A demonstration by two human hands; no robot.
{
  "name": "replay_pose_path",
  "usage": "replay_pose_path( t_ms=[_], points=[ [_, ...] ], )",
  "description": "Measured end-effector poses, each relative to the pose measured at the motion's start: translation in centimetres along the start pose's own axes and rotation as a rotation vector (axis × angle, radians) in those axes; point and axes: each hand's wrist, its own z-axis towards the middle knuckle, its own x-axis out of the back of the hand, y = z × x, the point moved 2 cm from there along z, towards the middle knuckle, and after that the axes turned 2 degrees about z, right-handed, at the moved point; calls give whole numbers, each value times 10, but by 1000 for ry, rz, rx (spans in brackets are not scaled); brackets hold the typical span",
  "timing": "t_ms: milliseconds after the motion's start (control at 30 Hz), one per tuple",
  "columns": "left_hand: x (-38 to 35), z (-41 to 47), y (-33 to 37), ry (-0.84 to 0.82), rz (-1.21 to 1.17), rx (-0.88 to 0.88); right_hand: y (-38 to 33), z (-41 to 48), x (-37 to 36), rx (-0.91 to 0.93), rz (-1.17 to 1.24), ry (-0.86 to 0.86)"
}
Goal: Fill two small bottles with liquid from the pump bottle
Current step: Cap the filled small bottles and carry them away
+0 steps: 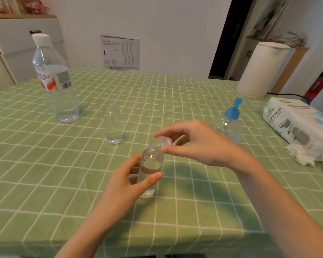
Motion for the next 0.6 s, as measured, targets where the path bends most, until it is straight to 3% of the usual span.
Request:
replay_pose_path(
  t_ms=[400, 600],
  points=[
    [1, 5, -3, -3, -4, 5, -4, 1, 5, 11, 184, 29],
    [2, 7, -1, -1, 26, -1, -11, 4, 5, 73, 149, -3]
  ],
)
